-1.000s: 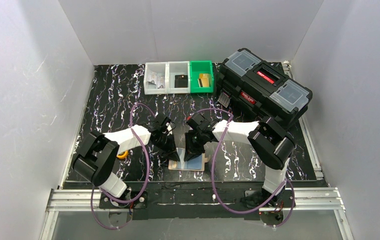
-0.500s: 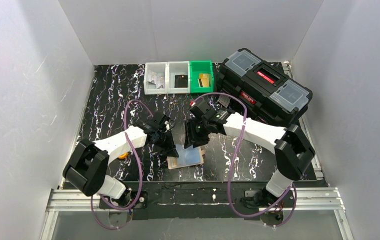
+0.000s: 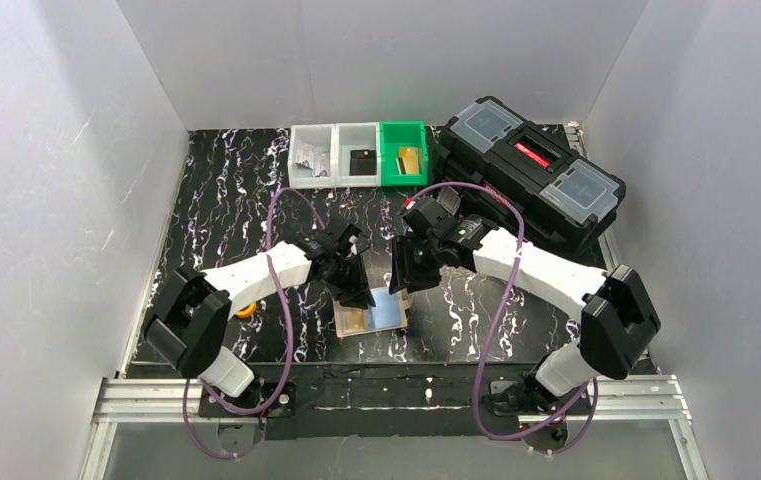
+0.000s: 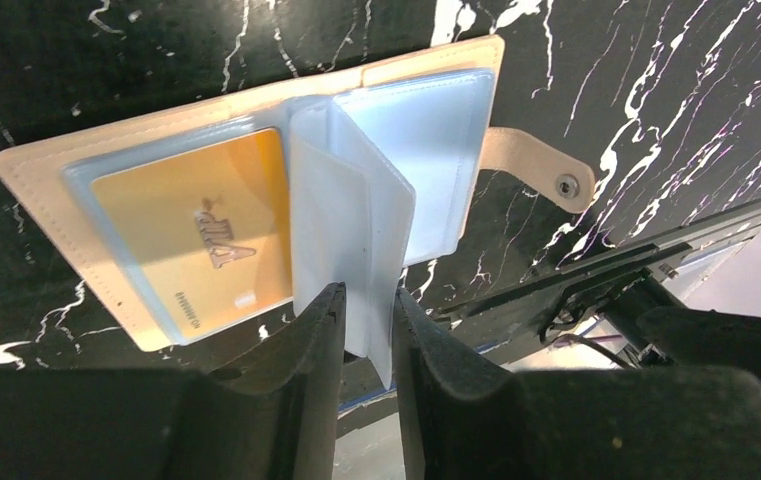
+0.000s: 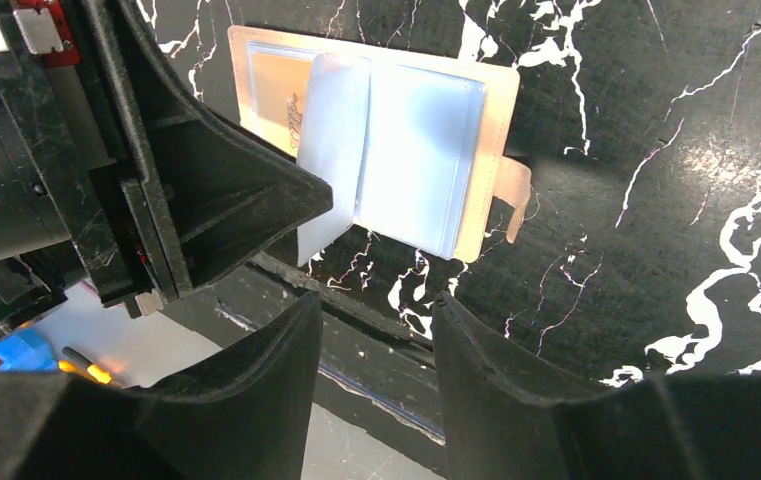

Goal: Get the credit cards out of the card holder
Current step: Remove the credit card from the card holder.

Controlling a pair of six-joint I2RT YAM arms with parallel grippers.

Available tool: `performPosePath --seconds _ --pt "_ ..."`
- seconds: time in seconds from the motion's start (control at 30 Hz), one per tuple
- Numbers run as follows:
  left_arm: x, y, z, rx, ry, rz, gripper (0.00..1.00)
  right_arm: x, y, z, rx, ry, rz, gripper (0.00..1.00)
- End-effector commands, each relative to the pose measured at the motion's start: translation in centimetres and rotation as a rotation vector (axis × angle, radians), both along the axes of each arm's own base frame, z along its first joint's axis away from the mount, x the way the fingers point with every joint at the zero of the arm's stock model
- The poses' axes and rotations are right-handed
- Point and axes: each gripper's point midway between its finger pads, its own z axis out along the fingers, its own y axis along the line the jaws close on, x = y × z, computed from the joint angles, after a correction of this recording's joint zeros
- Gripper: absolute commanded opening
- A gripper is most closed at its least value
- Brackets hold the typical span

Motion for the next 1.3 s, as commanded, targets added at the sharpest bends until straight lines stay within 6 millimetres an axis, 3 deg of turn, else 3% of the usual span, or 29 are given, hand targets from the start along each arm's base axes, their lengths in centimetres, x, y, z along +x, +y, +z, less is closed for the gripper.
performPosePath --seconds 0.0,0.5,0.8,0.93,1.27 --pt "0.7 -1.0 0.3 0.007 -0.010 -0.010 0.24 -0.1 -0.9 0.5 0.003 -0.024 -0.002 0.53" --pt "2.2 -5.1 -0.4 -0.061 -0.004 -0.099 0.30 -0.5 -2.7 0.3 -0.006 -0.028 -0.043 0.53" --pt "2.9 -6.2 1.9 -0.112 -0.064 -0.166 0.38 -0.5 -2.9 0.7 0.002 -0.034 -0.058 0.55" --pt "3.4 -4.6 3.5 -0.043 -0.119 -0.145 0.40 -0.6 -2.4 1.1 0.030 -0.026 -0.051 0.55" --pt "1.9 4.4 3.7 0.122 -0.120 -0.023 0.41 -0.4 2.1 1.4 0.215 0.059 -0.027 0.56"
